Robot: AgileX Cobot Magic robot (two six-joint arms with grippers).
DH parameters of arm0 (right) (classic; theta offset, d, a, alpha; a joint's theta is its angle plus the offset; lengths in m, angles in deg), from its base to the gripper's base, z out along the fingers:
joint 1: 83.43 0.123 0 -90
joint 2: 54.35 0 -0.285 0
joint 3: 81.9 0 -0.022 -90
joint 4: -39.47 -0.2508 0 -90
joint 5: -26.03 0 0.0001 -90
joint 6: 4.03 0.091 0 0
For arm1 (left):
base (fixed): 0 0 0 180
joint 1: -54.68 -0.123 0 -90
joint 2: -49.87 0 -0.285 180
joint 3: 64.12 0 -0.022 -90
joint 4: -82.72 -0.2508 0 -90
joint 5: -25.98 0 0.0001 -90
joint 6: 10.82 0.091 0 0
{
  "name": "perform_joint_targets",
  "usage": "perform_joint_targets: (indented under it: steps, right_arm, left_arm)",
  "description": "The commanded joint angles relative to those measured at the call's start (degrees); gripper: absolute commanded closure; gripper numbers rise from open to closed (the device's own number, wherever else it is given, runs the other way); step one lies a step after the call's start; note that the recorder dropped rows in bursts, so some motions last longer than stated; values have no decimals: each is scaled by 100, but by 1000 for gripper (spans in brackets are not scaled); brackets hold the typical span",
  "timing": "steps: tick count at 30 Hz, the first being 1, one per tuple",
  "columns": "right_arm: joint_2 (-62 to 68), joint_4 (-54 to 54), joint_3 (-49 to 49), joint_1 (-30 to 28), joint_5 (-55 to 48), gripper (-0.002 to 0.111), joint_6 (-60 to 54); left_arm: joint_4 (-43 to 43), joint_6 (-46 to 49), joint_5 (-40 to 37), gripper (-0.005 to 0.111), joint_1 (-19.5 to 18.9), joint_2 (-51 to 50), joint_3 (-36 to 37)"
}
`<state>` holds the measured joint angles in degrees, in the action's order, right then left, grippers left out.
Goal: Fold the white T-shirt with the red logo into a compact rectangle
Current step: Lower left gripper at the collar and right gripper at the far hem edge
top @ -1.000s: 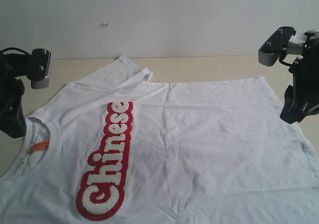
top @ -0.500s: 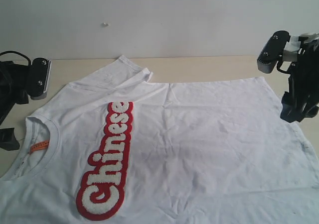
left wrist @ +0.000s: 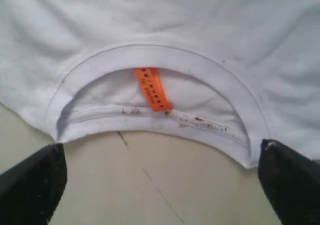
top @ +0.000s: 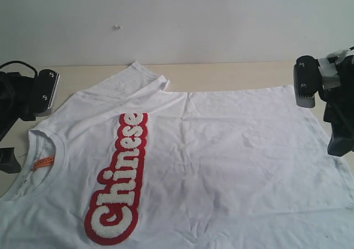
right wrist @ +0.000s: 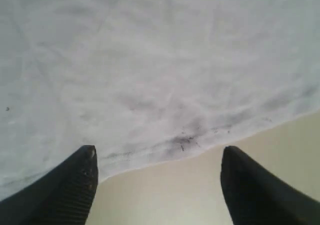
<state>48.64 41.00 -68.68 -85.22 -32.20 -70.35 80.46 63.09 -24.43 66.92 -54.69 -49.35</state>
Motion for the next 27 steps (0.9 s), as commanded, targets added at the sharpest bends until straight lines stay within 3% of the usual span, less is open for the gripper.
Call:
perform_joint_targets:
  steps: [1,5,11,19,27]
  right_arm:
    - [265,-29,-40,-15,94,41,-596]
    - [494,23,-40,-15,467,34,-546]
    - [816,23,-40,-15,953,3,-397]
    - [1093,-22,-40,-15,767,3,-983]
    - [1083,256,-40,-15,702,3,-1369]
  left_arm:
    - [681,750,-49,1,-299,4,167]
    - [1592,1402,6,1,-801,4,213]
    - [1845,1694,6,1,-1043,-82,213]
    - [1418,1694,22,1,-1043,-695,260]
    - [1321,2082,690,1,-1043,-799,260]
